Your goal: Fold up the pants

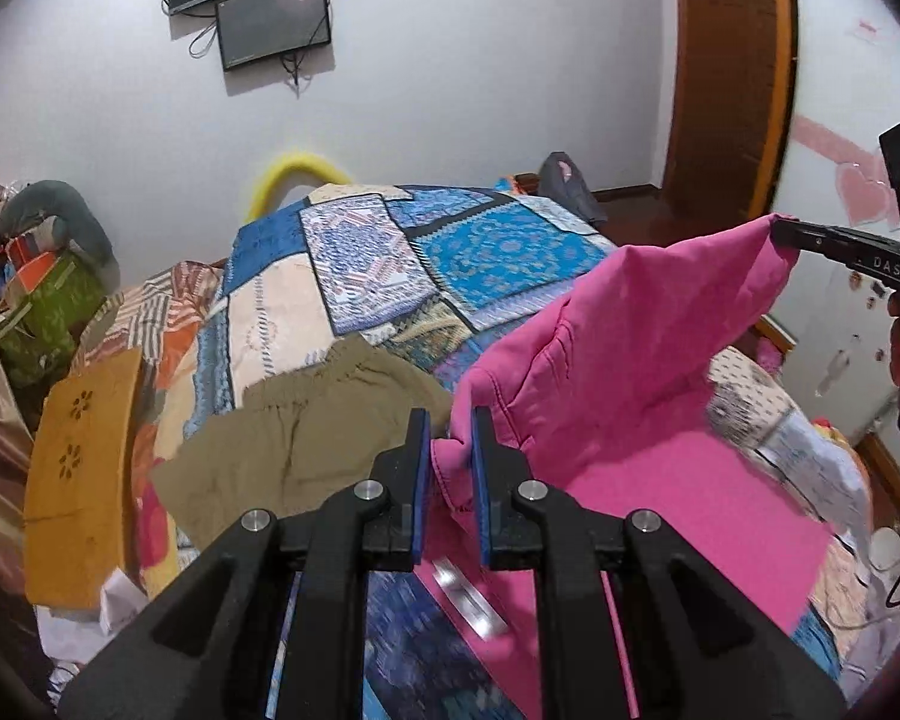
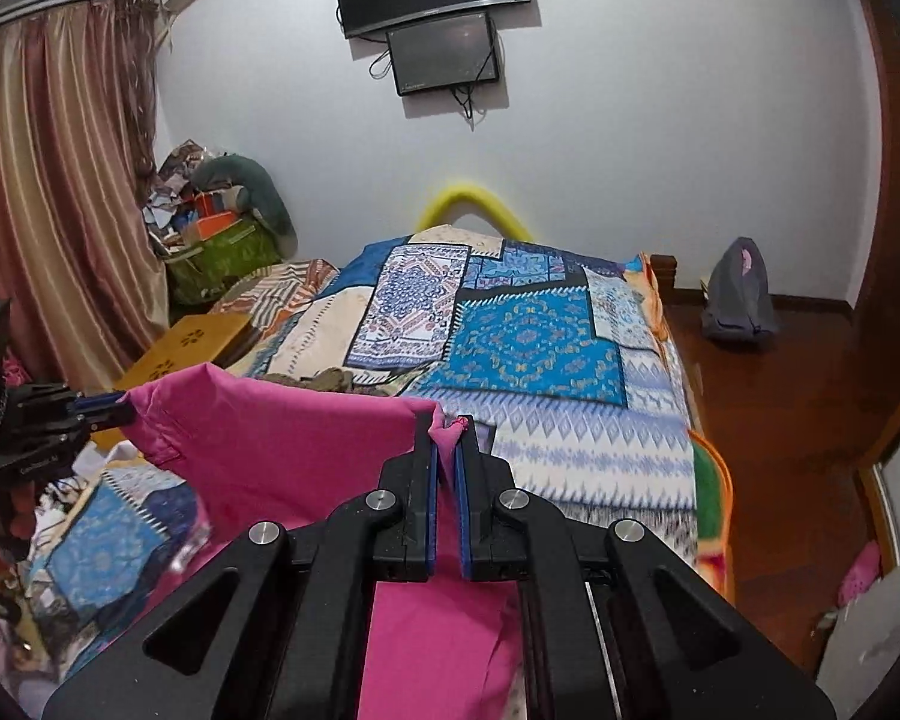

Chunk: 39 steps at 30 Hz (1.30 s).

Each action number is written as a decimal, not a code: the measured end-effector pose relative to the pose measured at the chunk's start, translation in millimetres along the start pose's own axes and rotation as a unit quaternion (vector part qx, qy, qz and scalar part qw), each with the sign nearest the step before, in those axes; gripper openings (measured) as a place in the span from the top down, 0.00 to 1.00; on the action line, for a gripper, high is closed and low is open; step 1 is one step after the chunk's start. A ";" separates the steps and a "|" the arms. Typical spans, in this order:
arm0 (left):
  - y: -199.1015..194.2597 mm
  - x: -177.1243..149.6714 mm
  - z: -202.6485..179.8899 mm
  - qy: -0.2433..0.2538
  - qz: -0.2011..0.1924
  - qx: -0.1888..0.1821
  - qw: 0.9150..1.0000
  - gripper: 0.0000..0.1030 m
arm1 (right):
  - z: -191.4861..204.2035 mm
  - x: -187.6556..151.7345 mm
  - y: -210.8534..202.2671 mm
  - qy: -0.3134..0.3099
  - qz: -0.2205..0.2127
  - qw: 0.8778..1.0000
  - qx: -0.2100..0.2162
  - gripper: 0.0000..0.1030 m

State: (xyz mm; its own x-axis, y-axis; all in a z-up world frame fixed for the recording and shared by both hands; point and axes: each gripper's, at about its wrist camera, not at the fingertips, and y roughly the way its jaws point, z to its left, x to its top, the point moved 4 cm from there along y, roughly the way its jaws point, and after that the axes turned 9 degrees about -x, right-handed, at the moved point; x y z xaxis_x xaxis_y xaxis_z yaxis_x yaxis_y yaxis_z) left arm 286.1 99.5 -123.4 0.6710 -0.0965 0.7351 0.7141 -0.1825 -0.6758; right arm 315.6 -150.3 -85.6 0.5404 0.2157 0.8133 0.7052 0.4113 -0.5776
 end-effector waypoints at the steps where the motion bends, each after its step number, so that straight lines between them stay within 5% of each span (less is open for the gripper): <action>1: -4.2 -4.3 -4.3 0.002 0.001 -0.002 1.000 0.88 | 0.1 -4.8 -6.7 0.000 0.000 1.000 0.000 0.96; 10: -40.0 -65.7 -39.2 0.000 0.019 -0.018 1.000 0.88 | 12.4 -59.3 -54.0 -0.016 0.025 1.000 -0.003 0.96; 24: -45.9 -156.0 -74.0 -0.001 0.068 -0.041 0.997 0.88 | 2.5 -169.6 -65.4 0.032 0.106 0.994 -0.008 0.96; 31: -44.3 -177.5 -76.8 -0.012 0.087 -0.043 0.995 0.88 | -0.2 -213.2 -62.4 0.041 0.155 0.987 -0.018 0.93; 39: -73.6 -172.8 -64.2 -0.028 0.068 -0.031 0.997 0.88 | -11.0 -215.3 -84.1 0.038 0.162 0.984 -0.057 0.81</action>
State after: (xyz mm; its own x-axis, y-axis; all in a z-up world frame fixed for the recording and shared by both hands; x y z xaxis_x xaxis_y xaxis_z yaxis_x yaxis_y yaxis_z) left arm 104.8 66.8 -197.2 0.7723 -0.0691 0.6315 0.6031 -0.2327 -0.7630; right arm 144.9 -241.1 -212.9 0.7751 0.2505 0.5801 0.5350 0.2281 -0.8134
